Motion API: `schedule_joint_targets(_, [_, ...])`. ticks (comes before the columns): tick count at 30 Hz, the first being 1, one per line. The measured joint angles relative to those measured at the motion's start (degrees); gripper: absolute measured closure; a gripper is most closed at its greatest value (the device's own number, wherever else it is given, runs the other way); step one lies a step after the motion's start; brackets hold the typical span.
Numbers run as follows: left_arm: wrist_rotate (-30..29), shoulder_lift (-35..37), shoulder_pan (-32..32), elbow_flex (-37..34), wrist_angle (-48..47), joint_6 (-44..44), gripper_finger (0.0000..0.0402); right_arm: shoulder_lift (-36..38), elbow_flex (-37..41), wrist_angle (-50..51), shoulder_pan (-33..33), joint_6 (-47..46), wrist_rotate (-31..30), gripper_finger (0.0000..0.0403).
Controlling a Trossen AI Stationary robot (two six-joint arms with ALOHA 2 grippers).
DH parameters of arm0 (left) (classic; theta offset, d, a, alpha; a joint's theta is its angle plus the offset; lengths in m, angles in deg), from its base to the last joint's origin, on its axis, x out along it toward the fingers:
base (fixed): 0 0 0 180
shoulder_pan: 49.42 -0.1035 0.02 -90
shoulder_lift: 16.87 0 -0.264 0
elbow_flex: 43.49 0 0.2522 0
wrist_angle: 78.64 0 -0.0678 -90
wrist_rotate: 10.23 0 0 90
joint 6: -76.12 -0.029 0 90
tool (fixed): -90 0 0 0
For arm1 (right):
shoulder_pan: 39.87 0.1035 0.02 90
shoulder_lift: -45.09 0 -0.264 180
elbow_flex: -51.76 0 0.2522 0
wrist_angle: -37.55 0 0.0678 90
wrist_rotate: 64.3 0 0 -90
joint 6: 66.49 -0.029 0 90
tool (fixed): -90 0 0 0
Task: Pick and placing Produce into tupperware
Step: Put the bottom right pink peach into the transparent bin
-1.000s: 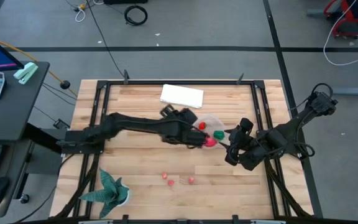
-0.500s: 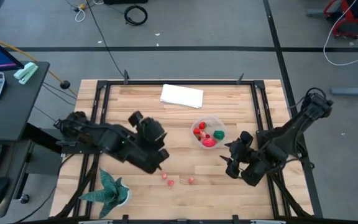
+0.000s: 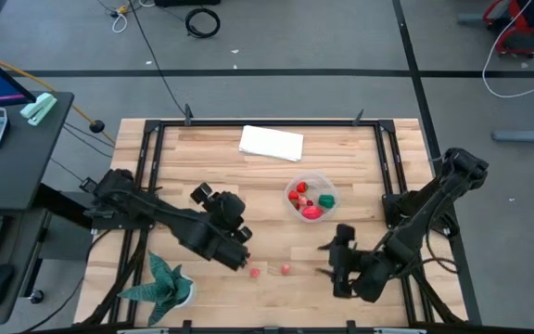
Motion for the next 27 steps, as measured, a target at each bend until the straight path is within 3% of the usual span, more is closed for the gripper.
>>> schedule_joint_targets(4, [2.1,0.0,-1.7,-5.3,3.2,2.6,0.0235,-4.4,0.0,-9.4,-0.4,1.8,2.3,0.0137])
schedule_joint_targets(9, [5.7,0.1,-2.3,-8.8,9.8,-0.6,0.0248,-11.0,0.0,-12.1,-2.5,1.6,3.1,0.0137])
schedule_joint_targets(22, [6.1,0.1,-2.1,-7.9,10.3,-0.9,0.0276,-22.3,0.0,-22.5,-10.2,4.5,14.1,0.0137])
schedule_joint_targets(27, [6.1,0.1,-2.1,-7.9,10.2,-0.9,0.0274,-24.7,0.0,-28.7,-10.1,7.4,14.7,0.0137])
